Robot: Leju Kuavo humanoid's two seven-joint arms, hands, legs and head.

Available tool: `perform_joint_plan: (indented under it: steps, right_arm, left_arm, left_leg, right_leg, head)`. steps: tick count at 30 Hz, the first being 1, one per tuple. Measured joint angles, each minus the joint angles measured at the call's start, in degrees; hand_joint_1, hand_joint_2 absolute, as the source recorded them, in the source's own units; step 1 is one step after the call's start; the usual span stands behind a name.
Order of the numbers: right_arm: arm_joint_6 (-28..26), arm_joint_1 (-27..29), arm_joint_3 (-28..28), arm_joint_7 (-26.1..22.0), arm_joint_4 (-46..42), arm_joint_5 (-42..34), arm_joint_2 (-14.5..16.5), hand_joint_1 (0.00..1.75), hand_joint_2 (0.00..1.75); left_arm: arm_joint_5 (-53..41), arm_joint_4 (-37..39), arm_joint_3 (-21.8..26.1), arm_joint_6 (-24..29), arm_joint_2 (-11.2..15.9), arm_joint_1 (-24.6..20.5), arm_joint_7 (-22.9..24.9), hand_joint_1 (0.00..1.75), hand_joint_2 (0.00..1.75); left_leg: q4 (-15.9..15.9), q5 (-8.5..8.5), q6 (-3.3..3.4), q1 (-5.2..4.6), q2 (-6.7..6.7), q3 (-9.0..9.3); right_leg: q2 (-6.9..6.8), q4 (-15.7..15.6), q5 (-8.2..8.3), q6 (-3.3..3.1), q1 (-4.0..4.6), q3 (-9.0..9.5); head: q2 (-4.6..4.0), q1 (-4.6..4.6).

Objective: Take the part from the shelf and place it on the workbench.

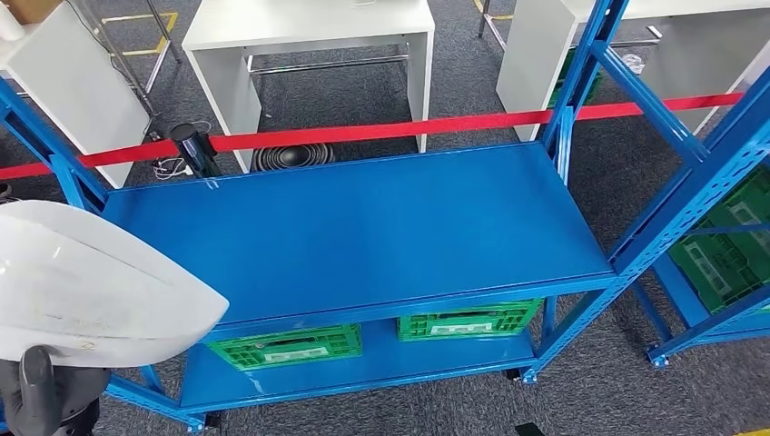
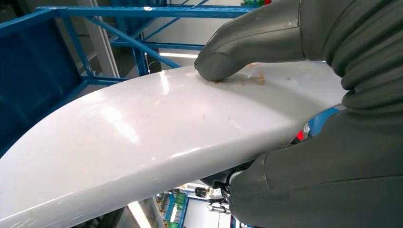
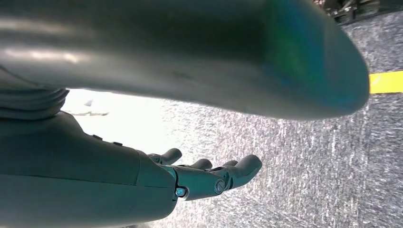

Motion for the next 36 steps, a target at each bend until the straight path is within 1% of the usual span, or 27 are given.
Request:
perform_joint_plan:
  steps: [2,5,6,7,8,10,11,12,13,14,16,17,18,20,21,22,23,25,26,27,28,29,30,32,33,34,36]
  right_arm:
    - [0.21,-0.04,-0.57,-0.45,0.01,-0.44,0.12,0.00,0.00]
    - [1.03,0.00,-0.29,0.49,0.02,2.65,0.32,0.00,0.00]
    - [1.16,0.02,0.26,0.90,0.03,4.19,0.39,0.00,0.00]
    - [1.16,0.03,0.81,0.89,0.04,5.04,0.45,0.00,0.00]
    - [1.04,0.00,1.12,0.32,0.05,4.80,0.51,0.00,0.00]
    - [0.79,-0.17,0.93,-1.51,0.07,2.55,0.57,0.00,0.00]
    - [0.69,-0.27,0.63,-2.41,0.07,1.40,0.52,0.00,0.00]
    - [0.62,-0.33,0.30,-3.14,0.07,0.52,0.46,0.00,0.00]
    - [0.60,-0.36,-0.06,-3.76,0.07,-0.16,0.38,0.00,0.00]
    - [0.58,-0.41,-0.41,-4.23,0.07,-0.60,0.28,0.00,0.00]
    - [0.66,-0.61,-0.86,-4.27,0.06,-0.11,0.03,0.00,0.00]
    - [0.68,-0.68,-0.87,-3.91,0.05,0.71,-0.07,0.00,0.00]
    - [0.71,-0.71,-0.80,-3.39,0.05,1.64,-0.16,0.00,0.00]
    - [0.80,-0.61,-0.64,-2.46,0.05,2.60,-0.25,0.00,0.00]
    - [0.89,-0.56,-0.59,-2.14,0.05,2.55,-0.30,0.00,0.00]
    - [0.88,-0.50,-0.59,-1.79,0.05,2.27,-0.34,0.00,0.00]
    - [0.74,-0.44,-0.61,-1.19,0.05,1.97,-0.37,0.00,0.00]
    - [0.03,-0.32,-0.72,1.06,0.05,1.66,-0.43,0.00,0.00]
    - [-0.32,-0.24,-0.79,2.42,0.05,1.63,-0.44,0.00,0.00]
    - [-0.61,-0.17,-0.85,3.58,0.05,1.64,-0.46,0.00,0.00]
    - [-0.84,-0.12,-0.90,4.43,0.05,1.62,-0.49,0.00,0.00]
    - [-1.00,-0.10,-0.96,4.92,0.05,1.51,-0.51,0.00,0.00]
    - [-1.12,-0.13,-1.04,5.07,0.05,1.30,-0.55,0.00,0.00]
    - [-1.06,-0.14,-1.31,4.39,0.03,0.69,-0.68,0.00,0.00]
    - [-0.79,-0.13,-1.49,3.45,0.02,0.36,-0.81,0.00,0.00]
    - [-0.36,-0.07,-1.67,2.25,0.01,0.11,-0.93,0.00,0.00]
    - [0.81,0.20,-1.93,-0.34,0.01,-0.06,-1.27,0.00,0.00]
  left_arm:
    - [0.75,-0.68,-0.02,0.12,0.19,0.82,0.79,1.75,1.75]
    - [1.09,-1.32,-0.02,0.15,0.37,1.46,2.51,1.75,1.75]
    - [1.10,-1.37,-0.03,0.15,0.39,1.46,3.13,1.75,1.75]
    - [1.15,-1.38,-0.04,0.11,0.40,1.47,3.59,1.75,1.75]
    - [1.28,-1.36,-0.06,-0.02,0.40,1.53,3.88,1.75,1.75]
    - [1.72,-1.20,-0.08,-0.49,0.43,1.77,4.17,1.75,1.75]
    - [1.92,-0.98,-0.10,-0.90,0.44,1.80,4.22,1.75,1.75]
    - [2.03,-0.64,-0.21,-1.40,0.41,1.70,4.23,1.75,1.75]
    - [1.95,-0.20,-0.43,-1.97,0.30,1.48,4.21,1.75,1.75]
    - [1.51,0.25,-0.74,-2.52,0.02,1.17,4.16,1.75,1.75]
    - [-0.28,0.84,-1.45,-3.13,-0.96,0.61,3.88,1.75,1.75]
    - [-1.26,0.98,-1.79,-3.20,-1.53,0.41,3.70,1.75,1.75]
    - [-1.84,1.12,-2.07,-3.11,-2.03,0.29,3.49,1.75,1.75]
    - [-1.37,1.52,-2.44,-2.78,-2.79,0.28,3.27,1.75,1.75]
    - [-0.54,1.78,-2.49,-2.61,-3.03,0.42,3.26,1.75,1.75]
    - [0.31,2.05,-2.50,-2.58,-3.18,0.61,3.33,1.75,1.75]
    - [0.96,2.30,-2.49,-2.75,-3.23,0.85,3.40,1.75,1.75]
    - [1.63,2.75,-2.36,-3.50,-3.27,1.32,3.47,1.75,1.75]
    - [1.76,2.96,-2.23,-3.93,-3.28,1.48,3.49,1.75,1.75]
    - [1.86,3.15,-2.07,-4.26,-3.30,1.56,3.52,1.75,1.75]
    - [1.88,3.31,-1.86,-4.48,-3.32,1.57,3.56,1.75,1.75]
    - [1.89,3.48,-1.61,-4.64,-3.36,1.53,3.59,1.75,1.75]
    - [1.89,3.61,-1.33,-4.75,-3.39,1.48,3.60,1.75,1.75]
    - [2.09,3.89,-0.88,-5.03,-3.49,1.46,3.42,1.75,1.75]
    - [2.46,4.11,-0.71,-5.30,-3.54,1.49,3.29,1.75,1.75]
    - [3.01,4.48,-0.60,-5.65,-3.57,1.51,3.21,1.75,1.75]
    - [3.38,5.66,-0.48,-6.42,-3.81,1.30,3.16,1.75,1.75]
  left_leg:
    - [-5.92,0.68,0.54,-0.42,-0.02,3.87]
    - [-7.14,1.54,1.49,-0.62,0.01,3.55]
    - [-7.30,2.15,2.03,-0.47,0.09,3.05]
    - [-7.52,2.88,2.51,-0.30,0.19,2.45]
    - [-7.59,3.60,2.85,-0.22,0.31,1.78]
    - [-7.36,4.89,3.14,-0.32,0.47,0.18]
    - [-7.13,5.48,3.17,-0.37,0.56,-0.72]
    - [-6.84,6.02,3.14,-0.39,0.61,-1.68]
    - [-6.49,6.50,3.08,-0.40,0.64,-2.63]
    - [-6.08,6.93,2.96,-0.40,0.62,-3.55]
    - [-5.29,7.68,2.49,-0.45,0.56,-4.86]
    - [-5.04,7.97,2.17,-0.49,0.57,-5.13]
    - [-4.98,8.28,1.81,-0.52,0.60,-5.22]
    - [-5.21,8.93,1.07,-0.57,0.63,-5.37]
    - [-5.01,8.52,0.69,-0.54,0.55,-5.78]
    - [-4.06,7.09,0.32,-0.49,0.46,-6.35]
    - [-1.91,4.59,-0.07,-0.37,0.37,-7.14]
    - [4.99,-1.14,-0.72,-0.13,0.32,-8.73]
    - [8.29,-2.68,-0.95,-0.03,0.32,-9.09]
    - [10.19,-2.80,-1.08,0.06,0.33,-8.75]
    - [10.13,-1.76,-1.14,0.15,0.33,-7.46]
    - [7.96,-0.22,-1.13,0.25,0.33,-5.12]
    - [4.05,0.65,-1.04,0.33,0.32,-1.94]
    - [-3.97,0.42,-0.40,0.10,0.24,3.60]
    - [-6.20,-0.15,0.06,-0.07,0.15,4.88]
    - [-6.95,-0.20,0.60,-0.32,0.08,5.10]
    - [-7.20,0.98,1.82,-0.31,0.11,4.18]
  right_leg:
    - [0.04,-0.15,0.84,0.65,-0.02,-0.19]
    - [0.06,-0.59,1.86,1.84,-0.08,-0.22]
    - [0.09,-0.13,1.12,2.12,-0.06,-0.62]
    - [0.12,1.25,-0.61,2.32,-0.03,-1.29]
    - [0.15,3.85,-3.29,2.44,-0.09,-2.23]
    - [0.16,11.02,-8.53,2.68,-0.05,-4.12]
    - [0.15,13.88,-9.62,2.77,-0.03,-4.45]
    - [0.15,15.01,-9.42,2.79,-0.01,-3.88]
    - [0.15,13.97,-8.29,2.77,-0.01,-2.23]
    - [0.13,10.86,-6.89,2.68,-0.01,0.49]
    - [0.12,3.00,-6.14,2.28,0.15,6.07]
    - [0.13,0.41,-6.36,1.99,0.30,7.62]
    - [0.17,-0.74,-6.72,1.66,0.47,8.06]
    - [0.14,-1.06,-5.84,0.93,0.45,7.37]
    - [0.08,-1.17,-5.23,0.52,0.32,6.88]
    - [-0.01,-1.33,-4.50,0.13,0.17,6.27]
    - [-0.11,-1.42,-3.75,-0.15,0.08,5.56]
    - [-0.22,-1.37,-2.39,-0.35,0.08,3.88]
    - [-0.31,-1.32,-1.70,-0.30,0.08,2.99]
    - [-0.40,-1.23,-1.04,-0.22,0.08,2.14]
    - [-0.49,-1.11,-0.40,-0.10,0.07,1.29]
    - [-0.54,-0.96,0.21,0.06,0.05,0.47]
    - [-0.55,-0.77,0.78,0.27,0.02,-0.24]
    - [-0.48,-0.60,1.85,0.92,0.05,-1.14]
    - [-0.46,-0.69,2.39,1.31,0.05,-1.22]
    - [-0.44,-0.94,2.94,1.75,0.03,-1.19]
    - [-0.36,-1.22,3.45,2.59,-0.16,-1.39]
  head:
    - [0.00,-0.01]
    - [0.00,-0.11]
    - [0.00,-0.07]
    - [0.00,-0.03]
    - [0.00,0.03]
    - [0.00,0.10]
    - [0.00,0.10]
    - [0.00,0.11]
    - [0.00,0.10]
    - [0.00,0.11]
    - [0.00,0.10]
    - [0.00,0.11]
    - [0.00,0.14]
    - [0.00,0.20]
    - [0.00,0.16]
    - [0.00,0.11]
    - [0.00,0.05]
    - [0.00,-0.04]
    - [0.00,-0.05]
    - [0.00,-0.05]
    - [0.00,-0.04]
    - [0.00,-0.04]
    - [0.00,-0.04]
    - [0.00,0.02]
    - [0.00,-0.02]
    - [0.00,-0.05]
    - [0.00,-0.28]
